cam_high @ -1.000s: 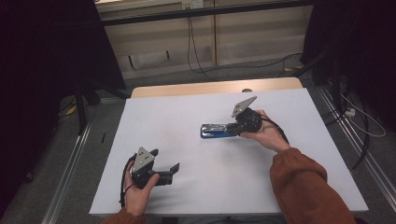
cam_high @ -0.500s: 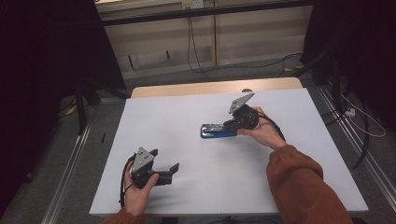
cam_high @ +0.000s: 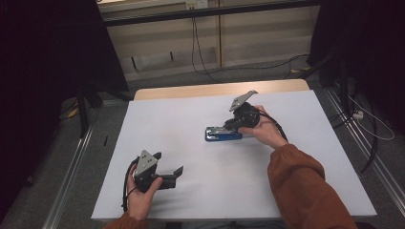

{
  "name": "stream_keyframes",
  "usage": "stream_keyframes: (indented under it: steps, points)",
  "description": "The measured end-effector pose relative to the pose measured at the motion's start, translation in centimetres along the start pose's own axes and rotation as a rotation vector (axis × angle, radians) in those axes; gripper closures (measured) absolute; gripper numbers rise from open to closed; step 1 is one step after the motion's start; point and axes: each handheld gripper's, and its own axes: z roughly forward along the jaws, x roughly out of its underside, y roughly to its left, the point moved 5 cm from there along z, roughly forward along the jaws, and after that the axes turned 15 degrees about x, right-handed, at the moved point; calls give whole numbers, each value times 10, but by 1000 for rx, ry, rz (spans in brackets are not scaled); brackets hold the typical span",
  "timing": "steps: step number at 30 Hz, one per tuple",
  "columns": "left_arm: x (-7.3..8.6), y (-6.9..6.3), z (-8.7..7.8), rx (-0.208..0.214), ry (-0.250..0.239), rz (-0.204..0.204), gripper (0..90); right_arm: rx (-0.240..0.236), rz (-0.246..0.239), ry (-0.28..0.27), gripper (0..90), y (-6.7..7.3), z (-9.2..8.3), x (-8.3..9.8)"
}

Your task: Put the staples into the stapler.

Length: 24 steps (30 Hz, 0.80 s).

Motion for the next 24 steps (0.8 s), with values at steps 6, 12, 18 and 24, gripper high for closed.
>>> stream_keyframes:
  steps: [6, 12, 18, 24]
  points:
    - [0, 0, 0, 2, 2, 1, 48, 16, -15, -1, 793, -1, 3, -8]
    - [0, 2, 0, -1, -3, -1, 46, 52, 12, -13, 793, -6, 7, -13]
    - [0, 1, 0, 1, 1, -1, 46, 20, -6, -16, 793, -4, 10, -17]
    - [1, 1, 2, 3, 10, 1, 46, -12, 5, -35, 793, -5, 14, -19]
